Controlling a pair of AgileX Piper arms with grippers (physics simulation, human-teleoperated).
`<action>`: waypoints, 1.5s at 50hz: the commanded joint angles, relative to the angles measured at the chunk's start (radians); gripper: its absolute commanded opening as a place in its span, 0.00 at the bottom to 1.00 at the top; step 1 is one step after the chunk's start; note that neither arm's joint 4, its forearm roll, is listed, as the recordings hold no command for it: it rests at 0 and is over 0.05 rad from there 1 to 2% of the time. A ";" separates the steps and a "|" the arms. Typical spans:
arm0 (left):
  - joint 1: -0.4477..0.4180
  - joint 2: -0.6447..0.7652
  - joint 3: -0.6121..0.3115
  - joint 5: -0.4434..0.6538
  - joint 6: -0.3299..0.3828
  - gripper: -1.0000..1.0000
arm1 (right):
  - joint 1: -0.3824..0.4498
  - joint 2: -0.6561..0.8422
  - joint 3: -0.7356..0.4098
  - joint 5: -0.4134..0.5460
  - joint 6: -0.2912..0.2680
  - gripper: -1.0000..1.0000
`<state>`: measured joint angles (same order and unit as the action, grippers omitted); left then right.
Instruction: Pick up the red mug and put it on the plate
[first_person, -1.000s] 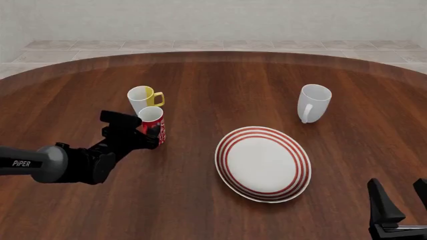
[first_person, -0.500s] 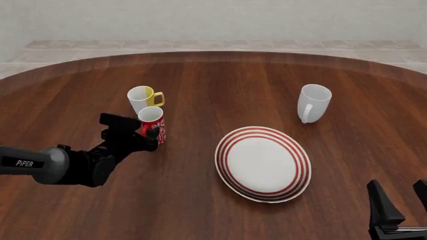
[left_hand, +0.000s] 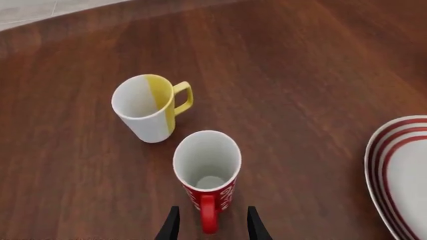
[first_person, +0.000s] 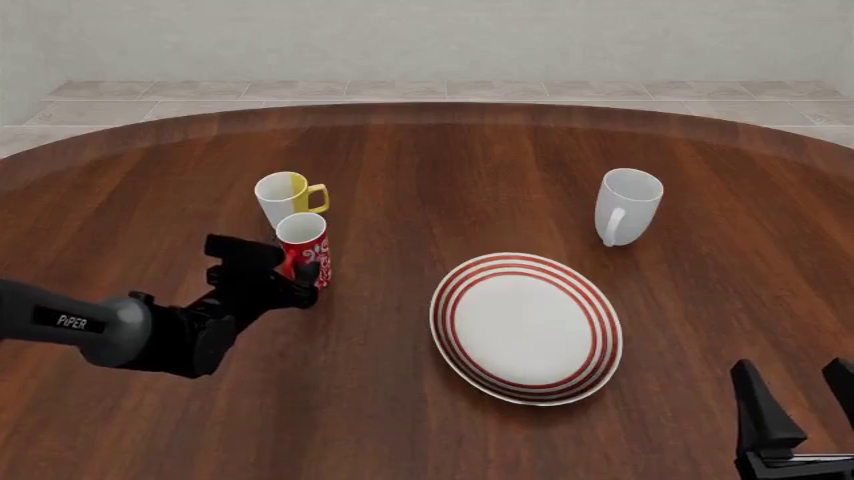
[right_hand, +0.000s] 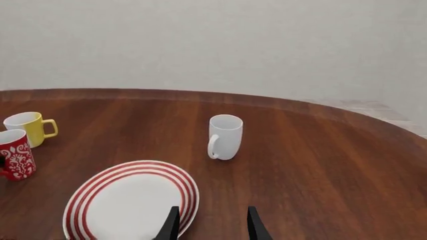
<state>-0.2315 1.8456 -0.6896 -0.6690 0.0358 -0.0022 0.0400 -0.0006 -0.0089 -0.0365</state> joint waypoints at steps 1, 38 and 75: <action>0.004 0.034 -0.009 -0.016 -0.004 1.00 | 0.002 0.002 0.000 0.002 -0.004 1.00; 0.042 0.027 0.052 -0.066 0.020 0.00 | 0.005 0.003 0.000 0.004 -0.008 1.00; -0.039 -0.272 0.106 0.071 0.061 0.00 | 0.000 -0.024 0.000 0.022 -0.001 1.00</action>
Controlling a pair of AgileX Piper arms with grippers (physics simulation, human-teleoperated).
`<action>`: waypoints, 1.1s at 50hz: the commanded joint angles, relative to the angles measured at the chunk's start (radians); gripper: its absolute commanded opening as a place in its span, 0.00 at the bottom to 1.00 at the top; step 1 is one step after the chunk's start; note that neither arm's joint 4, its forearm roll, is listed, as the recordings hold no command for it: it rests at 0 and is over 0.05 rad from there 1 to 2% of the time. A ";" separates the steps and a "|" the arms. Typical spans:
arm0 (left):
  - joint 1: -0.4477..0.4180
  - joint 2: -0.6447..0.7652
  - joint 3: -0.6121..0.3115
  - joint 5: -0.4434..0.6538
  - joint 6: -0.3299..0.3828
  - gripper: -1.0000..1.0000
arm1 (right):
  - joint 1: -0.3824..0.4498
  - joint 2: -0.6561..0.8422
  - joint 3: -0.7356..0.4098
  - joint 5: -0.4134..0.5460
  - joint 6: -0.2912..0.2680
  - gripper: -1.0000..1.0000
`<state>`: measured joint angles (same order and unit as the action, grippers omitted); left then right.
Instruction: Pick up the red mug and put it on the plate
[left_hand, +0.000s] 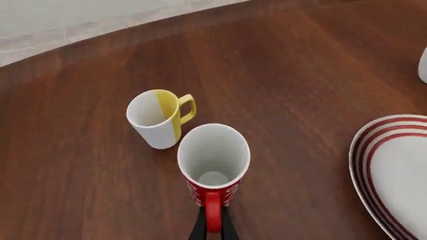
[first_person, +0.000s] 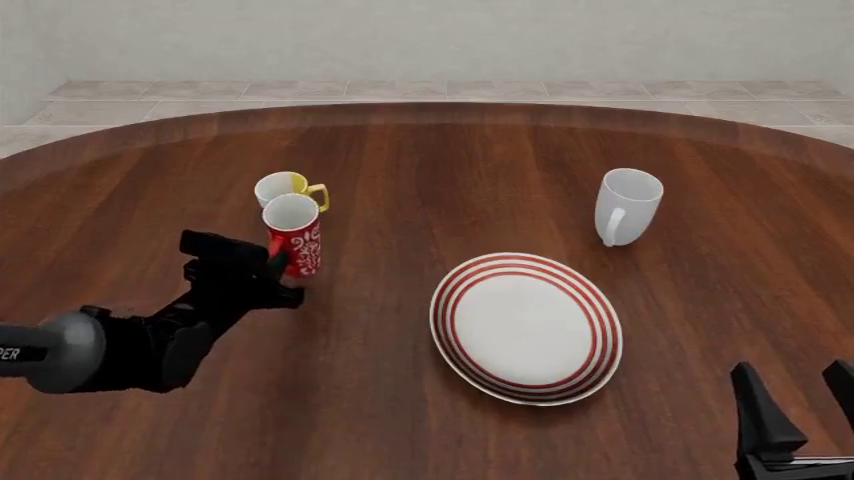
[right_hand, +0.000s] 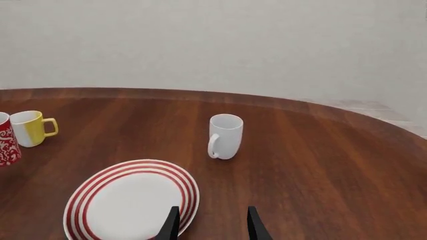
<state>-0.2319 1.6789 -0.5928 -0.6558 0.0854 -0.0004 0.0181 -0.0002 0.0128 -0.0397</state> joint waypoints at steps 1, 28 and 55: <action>-0.039 -0.105 0.009 0.058 0.011 0.00 | -0.002 -0.002 0.000 0.001 0.002 1.00; -0.224 -0.354 -0.052 0.321 -0.041 0.00 | -0.005 -0.001 0.000 -0.003 0.005 1.00; -0.352 -0.328 -0.103 0.338 -0.068 0.00 | -0.004 -0.016 -0.001 0.001 0.016 1.00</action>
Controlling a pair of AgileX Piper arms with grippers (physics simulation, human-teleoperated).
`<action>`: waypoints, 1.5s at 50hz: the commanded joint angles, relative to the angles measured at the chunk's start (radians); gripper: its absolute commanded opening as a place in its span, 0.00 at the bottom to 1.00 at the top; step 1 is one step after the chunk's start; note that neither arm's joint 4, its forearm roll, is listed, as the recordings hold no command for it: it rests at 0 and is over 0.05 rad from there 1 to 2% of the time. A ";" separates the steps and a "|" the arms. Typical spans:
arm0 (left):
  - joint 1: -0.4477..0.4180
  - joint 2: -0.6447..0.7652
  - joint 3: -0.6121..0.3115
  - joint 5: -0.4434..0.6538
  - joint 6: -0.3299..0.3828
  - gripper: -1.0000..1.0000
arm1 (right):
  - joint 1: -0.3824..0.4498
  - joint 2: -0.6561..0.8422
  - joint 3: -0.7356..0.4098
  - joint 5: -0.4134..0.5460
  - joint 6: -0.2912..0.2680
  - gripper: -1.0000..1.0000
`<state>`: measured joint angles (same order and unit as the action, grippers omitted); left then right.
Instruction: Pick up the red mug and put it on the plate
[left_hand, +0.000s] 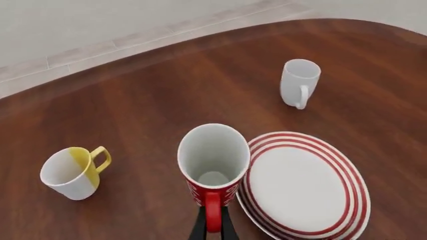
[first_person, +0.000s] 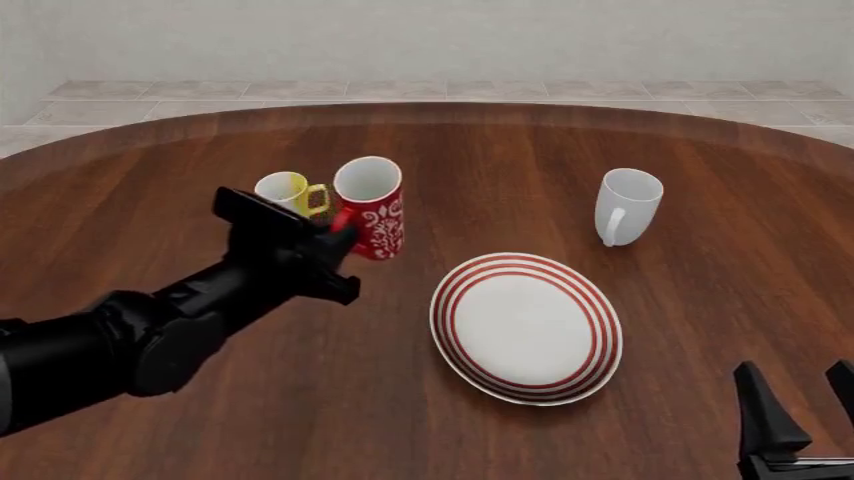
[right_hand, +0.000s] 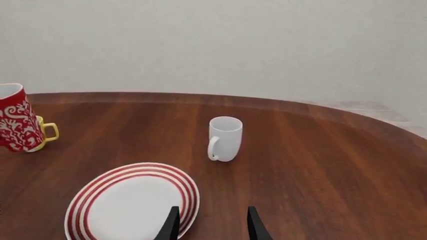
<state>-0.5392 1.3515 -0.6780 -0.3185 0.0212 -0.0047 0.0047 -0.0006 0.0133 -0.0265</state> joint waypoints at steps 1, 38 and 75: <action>-0.044 0.002 -0.021 0.003 -0.006 0.00 | 0.000 -0.002 0.000 0.000 0.003 1.00; -0.168 0.089 -0.072 -0.047 -0.017 0.00 | 0.001 -0.002 0.000 -0.002 0.012 1.00; -0.262 0.184 -0.119 -0.093 -0.010 0.00 | 0.001 -0.003 0.000 -0.005 0.013 1.00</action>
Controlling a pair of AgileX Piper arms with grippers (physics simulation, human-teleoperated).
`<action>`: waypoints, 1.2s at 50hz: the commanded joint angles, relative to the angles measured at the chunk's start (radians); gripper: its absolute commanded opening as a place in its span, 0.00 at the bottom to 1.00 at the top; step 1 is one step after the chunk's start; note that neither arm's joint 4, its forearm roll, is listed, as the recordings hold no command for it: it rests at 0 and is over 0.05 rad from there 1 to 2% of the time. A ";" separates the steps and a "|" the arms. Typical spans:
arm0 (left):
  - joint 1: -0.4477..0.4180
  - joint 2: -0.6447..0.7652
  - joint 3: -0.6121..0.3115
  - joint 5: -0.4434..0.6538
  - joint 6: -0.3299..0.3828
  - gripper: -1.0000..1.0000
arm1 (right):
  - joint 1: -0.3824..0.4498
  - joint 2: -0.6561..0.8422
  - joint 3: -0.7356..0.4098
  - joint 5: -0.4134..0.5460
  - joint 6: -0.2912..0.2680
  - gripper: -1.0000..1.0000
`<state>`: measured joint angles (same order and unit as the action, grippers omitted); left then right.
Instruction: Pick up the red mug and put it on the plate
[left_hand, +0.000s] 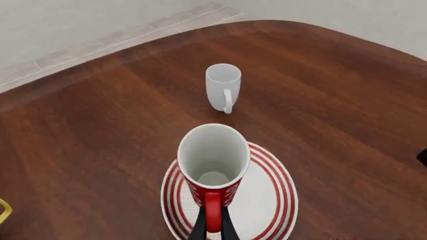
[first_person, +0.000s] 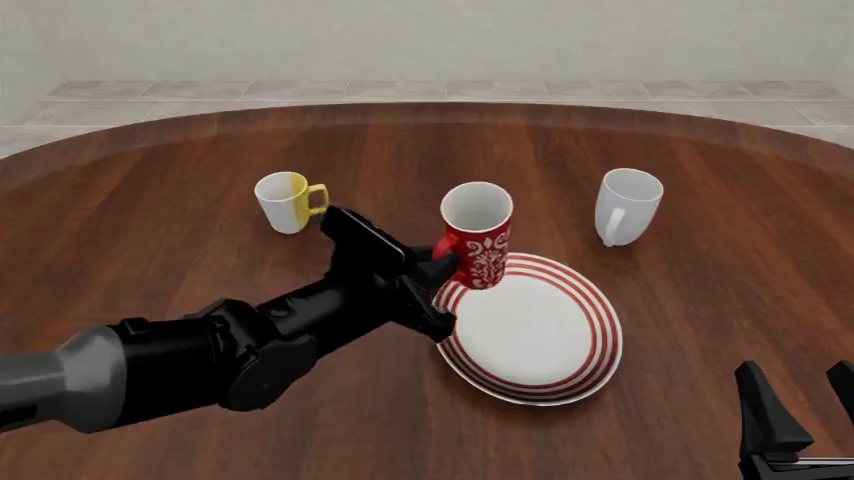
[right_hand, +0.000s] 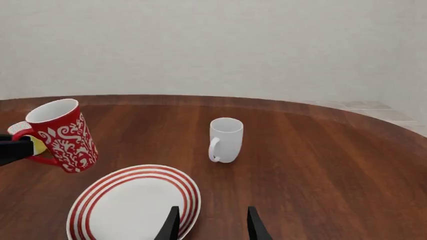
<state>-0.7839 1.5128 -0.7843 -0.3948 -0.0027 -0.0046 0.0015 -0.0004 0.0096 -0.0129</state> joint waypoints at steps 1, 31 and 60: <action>-0.007 0.018 -0.003 -0.027 0.030 0.00 | 0.000 0.000 0.000 -0.001 0.001 1.00; -0.077 0.132 -0.059 -0.058 0.021 0.00 | -0.003 0.000 0.000 -0.001 0.005 1.00; -0.106 0.218 -0.094 -0.083 0.016 0.00 | 0.000 -0.001 0.000 0.000 0.006 1.00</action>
<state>-0.8820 1.7073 -0.8584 -0.4743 0.0087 -0.0085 0.0010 -0.0004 0.0100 -0.0059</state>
